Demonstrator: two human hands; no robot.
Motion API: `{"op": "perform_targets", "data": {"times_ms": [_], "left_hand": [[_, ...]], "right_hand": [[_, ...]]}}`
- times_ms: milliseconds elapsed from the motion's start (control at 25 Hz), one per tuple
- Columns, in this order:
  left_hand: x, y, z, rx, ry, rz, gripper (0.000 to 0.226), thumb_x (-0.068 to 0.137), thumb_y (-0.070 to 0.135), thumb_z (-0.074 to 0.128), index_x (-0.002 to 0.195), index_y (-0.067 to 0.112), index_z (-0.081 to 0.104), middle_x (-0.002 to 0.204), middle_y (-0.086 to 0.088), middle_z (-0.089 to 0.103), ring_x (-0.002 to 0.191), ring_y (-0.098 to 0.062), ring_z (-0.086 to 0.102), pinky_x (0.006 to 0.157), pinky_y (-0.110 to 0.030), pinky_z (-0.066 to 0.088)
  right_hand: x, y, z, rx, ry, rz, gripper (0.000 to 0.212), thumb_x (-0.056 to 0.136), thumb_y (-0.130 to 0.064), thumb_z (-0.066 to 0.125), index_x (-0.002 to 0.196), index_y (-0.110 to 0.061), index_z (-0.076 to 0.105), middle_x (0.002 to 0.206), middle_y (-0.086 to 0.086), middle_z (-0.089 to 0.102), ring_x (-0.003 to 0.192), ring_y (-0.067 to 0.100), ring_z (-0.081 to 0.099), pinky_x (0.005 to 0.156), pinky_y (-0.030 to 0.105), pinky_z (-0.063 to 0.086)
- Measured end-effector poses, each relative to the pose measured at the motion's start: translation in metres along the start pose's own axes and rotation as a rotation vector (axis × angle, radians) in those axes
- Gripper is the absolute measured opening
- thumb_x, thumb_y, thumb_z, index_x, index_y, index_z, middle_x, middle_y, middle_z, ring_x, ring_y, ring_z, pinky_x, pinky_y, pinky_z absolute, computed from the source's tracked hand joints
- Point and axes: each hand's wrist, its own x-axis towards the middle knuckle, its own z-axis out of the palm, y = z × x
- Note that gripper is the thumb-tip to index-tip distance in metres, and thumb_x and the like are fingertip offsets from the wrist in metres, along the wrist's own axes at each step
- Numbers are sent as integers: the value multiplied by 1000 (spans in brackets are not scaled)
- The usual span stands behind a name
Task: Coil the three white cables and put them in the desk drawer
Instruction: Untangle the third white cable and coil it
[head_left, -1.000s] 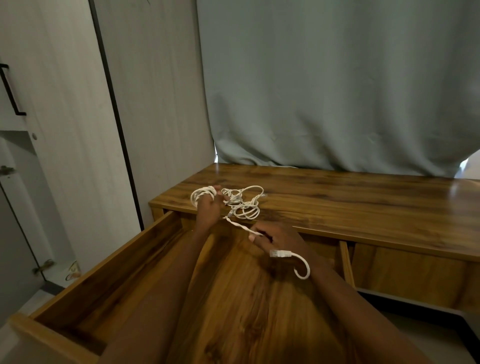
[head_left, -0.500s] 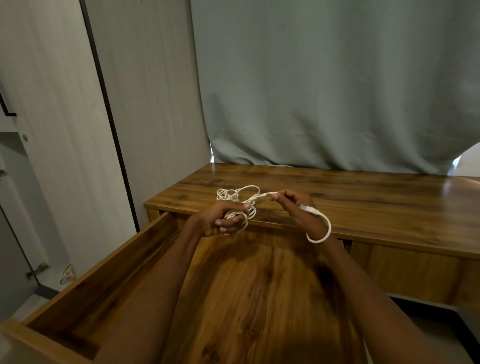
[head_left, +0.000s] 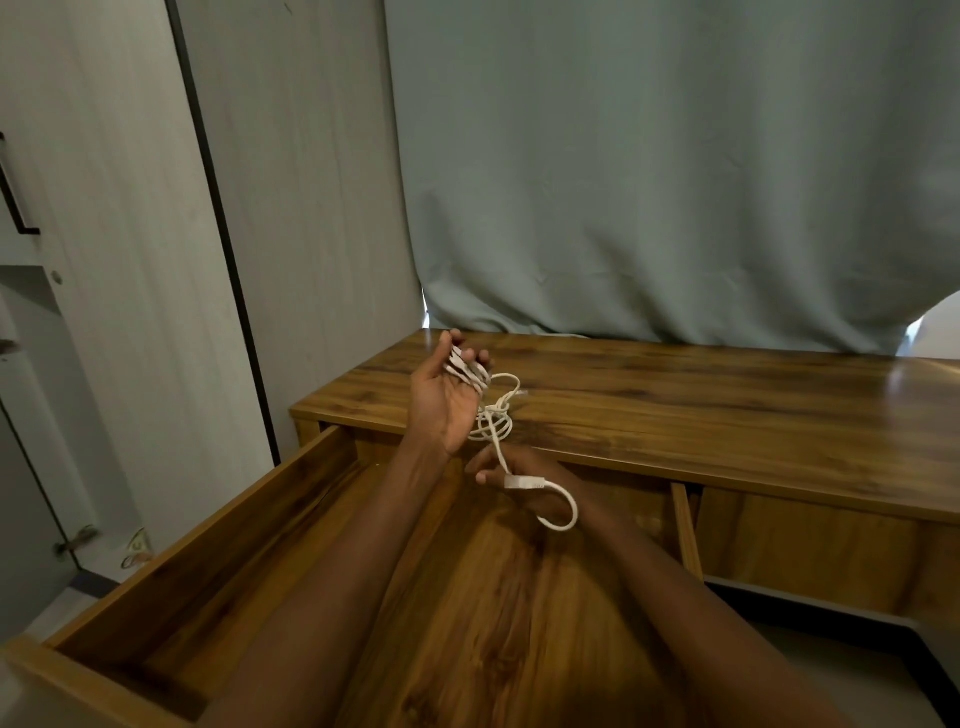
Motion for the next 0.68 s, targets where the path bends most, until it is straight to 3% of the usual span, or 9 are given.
{"op": "perform_targets", "data": {"times_ms": [80,160,240,360,520,600,680], "left_hand": [[5,-6,-6,276,119,87,19,101,25,51,92,14,64,77,-6,61,80,-20,58,76,-32,52],[4,-12,-15,815,168,129,35,103,35,48,78,16,65,74,-7,63,71,-19,58,70,-35,49],[1,-18,-25,1244,77,110,47,104,40,46,71,11,63,67,-4,63,63,-12,59,68,-32,48],[-4,-20,-39,1576,-108,51,52,103,42,46,68,6,60,62,-5,63,59,-9,57,68,-33,46],[-15,-24,-40,1662,-224,-68,56,105,49,34,69,18,63,68,0,64,61,-7,54,64,-30,39],[-19,-28,-38,1527,-210,-182,56,104,52,31,77,17,66,70,0,66,58,-9,54,59,-30,37],[-20,-30,-31,1347,-182,-272,50,99,47,32,85,13,65,66,-2,63,52,-11,49,52,-30,33]], "right_hand": [[-7,-7,3,46,-90,64,21,98,-27,66,114,-13,67,81,-7,67,59,-1,62,56,20,52],[-9,-18,0,214,-228,165,19,100,-20,61,119,-14,63,70,3,59,44,4,52,43,18,45],[-9,-26,-12,374,-340,295,25,100,-14,60,125,-13,60,74,13,55,46,8,51,43,22,46],[-11,-28,-36,499,-284,416,29,96,-19,67,124,-14,63,58,-1,49,49,9,53,46,22,46],[-21,-27,-54,702,-134,450,28,94,-17,68,122,-13,66,59,-4,57,49,5,58,45,18,51],[-21,-26,-58,938,-41,408,21,94,-18,64,111,-8,71,64,3,65,52,9,66,48,19,57],[-21,-23,-58,1174,7,352,31,93,-26,56,101,-1,74,77,15,74,59,18,74,53,22,60]]}}
